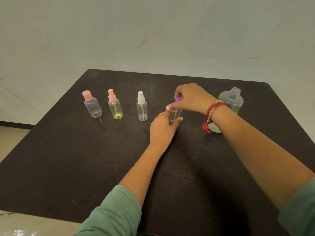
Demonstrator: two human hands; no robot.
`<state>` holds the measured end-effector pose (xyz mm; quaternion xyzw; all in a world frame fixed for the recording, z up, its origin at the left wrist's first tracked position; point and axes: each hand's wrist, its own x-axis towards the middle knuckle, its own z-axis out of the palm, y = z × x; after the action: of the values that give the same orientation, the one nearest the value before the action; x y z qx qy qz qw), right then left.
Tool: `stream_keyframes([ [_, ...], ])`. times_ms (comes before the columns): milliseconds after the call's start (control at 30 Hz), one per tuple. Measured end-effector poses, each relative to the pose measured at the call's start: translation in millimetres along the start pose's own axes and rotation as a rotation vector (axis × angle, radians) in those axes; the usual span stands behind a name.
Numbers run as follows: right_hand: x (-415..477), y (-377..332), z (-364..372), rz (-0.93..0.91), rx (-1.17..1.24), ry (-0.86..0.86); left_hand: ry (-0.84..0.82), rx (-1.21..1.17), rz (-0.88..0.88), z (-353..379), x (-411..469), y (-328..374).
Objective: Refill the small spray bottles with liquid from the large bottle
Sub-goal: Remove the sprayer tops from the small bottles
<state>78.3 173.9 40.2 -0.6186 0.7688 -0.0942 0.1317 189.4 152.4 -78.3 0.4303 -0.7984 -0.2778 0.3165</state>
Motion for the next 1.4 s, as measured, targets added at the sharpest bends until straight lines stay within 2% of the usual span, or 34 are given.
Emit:
stream_keyframes([
  [100,1.3,-1.9,2.5,-0.033,-0.058,0.040,-0.010,-0.002,0.007,-0.7,0.4,0.2],
  [267,-2.9,4.0,-9.9,-0.119,0.149,-0.171,-0.004,-0.014,0.016,-0.8,1.0,-1.1],
  [400,-1.6,-1.5,-1.8,-0.061,-0.047,0.048,-0.001,-0.032,0.009,-0.6,1.2,-1.5],
  [467,-1.0,-2.3,0.8,-0.093,-0.107,0.095,0.004,-0.074,-0.005,-0.9,1.6,-2.4],
  [533,-0.6,-1.3,-3.8,-0.125,-0.032,0.029,0.013,-0.119,-0.024,-1.7,1.8,-2.6],
  [633,-3.5,-0.4,-14.1,-0.129,0.174,-0.202,0.022,-0.141,-0.035,-1.3,1.7,-3.2],
  [667,-3.9,-0.2,-13.7,-0.127,0.172,-0.212,0.021,-0.145,-0.041,-1.5,1.5,-2.9],
  [767,-1.2,0.2,-5.5,-0.084,-0.014,-0.047,0.024,-0.141,-0.046,-1.1,1.5,-3.1],
  [833,-1.7,0.3,-0.5,-0.063,-0.045,0.031,0.022,-0.144,-0.036,-1.5,1.2,-2.5],
  [900,-1.3,2.9,-1.7,-0.087,0.013,0.005,0.021,-0.156,-0.035,-2.0,1.6,-2.5],
  [1033,-6.3,4.1,-11.3,-0.128,0.204,-0.185,0.020,-0.176,-0.047,-1.4,1.7,-3.9],
  [1233,-4.5,0.6,1.7,-0.045,-0.017,0.092,0.013,-0.174,-0.060,0.1,2.4,-4.3],
  [1300,-3.8,1.5,1.5,-0.072,0.002,0.078,0.011,-0.175,-0.062,-0.3,2.3,-3.5],
  [1400,-4.5,3.2,-5.7,-0.133,0.057,-0.043,0.008,-0.177,-0.063,-1.5,2.0,-3.6],
])
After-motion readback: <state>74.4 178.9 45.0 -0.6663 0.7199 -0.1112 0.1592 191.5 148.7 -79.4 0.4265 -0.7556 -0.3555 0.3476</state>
